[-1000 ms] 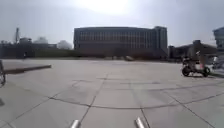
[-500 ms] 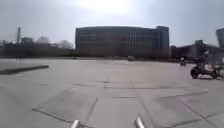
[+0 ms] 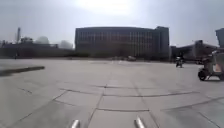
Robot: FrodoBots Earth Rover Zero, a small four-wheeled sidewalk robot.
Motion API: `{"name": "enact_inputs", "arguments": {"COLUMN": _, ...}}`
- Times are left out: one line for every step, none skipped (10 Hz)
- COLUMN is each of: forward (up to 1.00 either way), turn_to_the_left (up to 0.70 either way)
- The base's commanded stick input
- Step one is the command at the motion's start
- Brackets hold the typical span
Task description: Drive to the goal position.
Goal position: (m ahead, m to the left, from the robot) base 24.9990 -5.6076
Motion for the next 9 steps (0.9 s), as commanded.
{"name": "enact_inputs", "arguments": {"forward": 0.85, "turn_to_the_left": 0.01}}
{"name": "enact_inputs", "arguments": {"forward": 0.85, "turn_to_the_left": 0.01}}
{"name": "enact_inputs", "arguments": {"forward": 0.85, "turn_to_the_left": 0.01}}
{"name": "enact_inputs", "arguments": {"forward": 0.85, "turn_to_the_left": 0.01}}
{"name": "enact_inputs", "arguments": {"forward": 0.85, "turn_to_the_left": 0.01}}
{"name": "enact_inputs", "arguments": {"forward": 0.85, "turn_to_the_left": 0.01}}
{"name": "enact_inputs", "arguments": {"forward": 0.85, "turn_to_the_left": 0.01}}
{"name": "enact_inputs", "arguments": {"forward": 0.85, "turn_to_the_left": 0.01}}
{"name": "enact_inputs", "arguments": {"forward": 0.85, "turn_to_the_left": 0.01}}
